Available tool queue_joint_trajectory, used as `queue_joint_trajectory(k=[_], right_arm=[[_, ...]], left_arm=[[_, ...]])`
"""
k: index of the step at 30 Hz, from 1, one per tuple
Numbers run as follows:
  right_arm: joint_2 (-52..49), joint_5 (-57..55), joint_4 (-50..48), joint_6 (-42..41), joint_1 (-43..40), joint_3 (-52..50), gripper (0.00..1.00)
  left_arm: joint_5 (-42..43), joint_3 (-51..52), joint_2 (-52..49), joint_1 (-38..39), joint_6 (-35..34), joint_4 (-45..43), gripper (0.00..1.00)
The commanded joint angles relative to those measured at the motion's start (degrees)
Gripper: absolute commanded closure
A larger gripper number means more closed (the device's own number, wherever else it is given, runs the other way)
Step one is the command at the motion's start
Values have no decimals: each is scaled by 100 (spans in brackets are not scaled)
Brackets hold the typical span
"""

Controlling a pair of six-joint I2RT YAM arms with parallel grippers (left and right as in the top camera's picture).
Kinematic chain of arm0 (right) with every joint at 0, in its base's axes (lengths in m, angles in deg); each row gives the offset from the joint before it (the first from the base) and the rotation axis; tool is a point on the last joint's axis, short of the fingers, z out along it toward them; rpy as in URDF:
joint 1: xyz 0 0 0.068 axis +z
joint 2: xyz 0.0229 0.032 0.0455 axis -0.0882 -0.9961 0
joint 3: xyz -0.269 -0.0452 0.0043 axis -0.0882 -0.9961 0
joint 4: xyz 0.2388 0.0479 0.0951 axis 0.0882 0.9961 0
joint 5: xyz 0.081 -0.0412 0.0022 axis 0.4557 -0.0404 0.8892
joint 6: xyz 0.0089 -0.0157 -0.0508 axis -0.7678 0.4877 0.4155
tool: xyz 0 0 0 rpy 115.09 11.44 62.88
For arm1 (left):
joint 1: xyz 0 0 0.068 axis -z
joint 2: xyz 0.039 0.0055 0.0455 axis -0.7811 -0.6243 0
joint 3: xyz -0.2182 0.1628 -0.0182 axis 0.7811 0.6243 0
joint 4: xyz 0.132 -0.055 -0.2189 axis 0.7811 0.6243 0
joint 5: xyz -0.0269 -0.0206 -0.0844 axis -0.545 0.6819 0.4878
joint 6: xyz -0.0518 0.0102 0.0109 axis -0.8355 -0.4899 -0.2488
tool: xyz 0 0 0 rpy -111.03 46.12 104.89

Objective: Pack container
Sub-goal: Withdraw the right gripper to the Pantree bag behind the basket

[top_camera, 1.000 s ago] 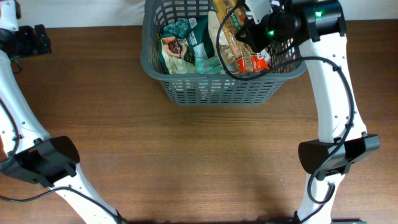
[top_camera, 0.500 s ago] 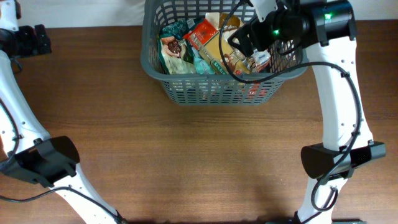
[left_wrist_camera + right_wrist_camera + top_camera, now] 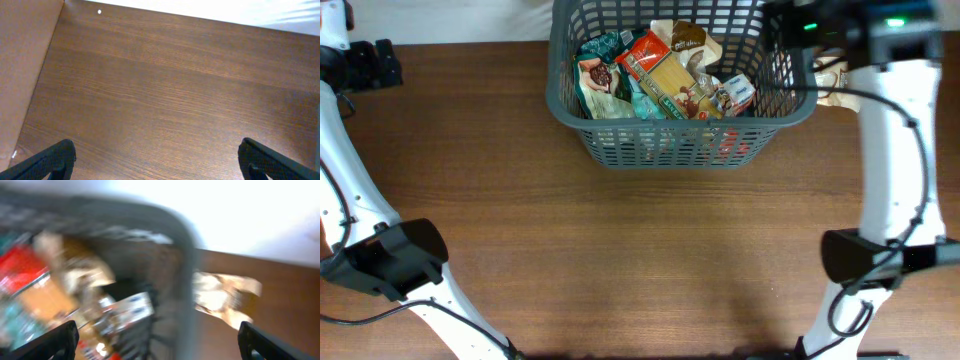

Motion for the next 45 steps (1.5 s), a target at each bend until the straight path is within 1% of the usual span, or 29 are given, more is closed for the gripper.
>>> queue_joint_trajectory(k=[1,3,6,11,13,16,19,20,21,23,28,31,33,35,36,41,44,45], right_arm=[[479,-280,216,-1097,-697,192,1],[507,-280,518,-1294,-1058,190,1],[472,-260,1123,-1311,-1530,184,1],[308,-258,2413,-1305,-2004,136,1],[286,52,2409,-1060,-2039,9,1],[262,297,2352,-1043,-2028,-144,1],[214,341,1847,-898,-1971,-365,1],[170,398,1554,-603,-1937,-448,1],[157,407,1386,-468,-1910,-505,1],[61,404,715,-111,-1825,-787,1],[-278,321,-313,-11,-1803,-1255,0],[-599,323,-662,122,-1803,-1338,0],[-817,433,-776,538,-1792,-1338,0],[-1054,468,-824,1119,-1735,-1338,0],[-1150,468,-874,1263,-1720,-1338,3],[-1478,472,-1628,1272,-1668,-1338,28],[-1589,481,-2216,1143,-1622,-1338,28],[-1635,476,-2540,1014,-1593,-1338,33]], left_arm=[[44,22,-48,-20,92,-48,1],[44,22,-48,-20,92,-90,1],[44,22,-48,-20,92,-144,1],[44,22,-48,-20,92,-151,1],[44,22,-48,-20,92,-149,1],[44,22,-48,-20,92,-149,1],[44,22,-48,-20,92,-146,1],[44,22,-48,-20,92,-146,1],[44,22,-48,-20,92,-146,1],[44,22,-48,-20,92,-146,1],[44,22,-48,-20,92,-149,1],[44,22,-48,-20,92,-146,1],[44,22,-48,-20,92,-144,1],[44,22,-48,-20,92,-142,1],[44,22,-48,-20,92,-142,1],[44,22,-48,-17,92,-142,1],[44,22,-48,-17,92,-144,1],[44,22,-48,-17,90,-144,1]])
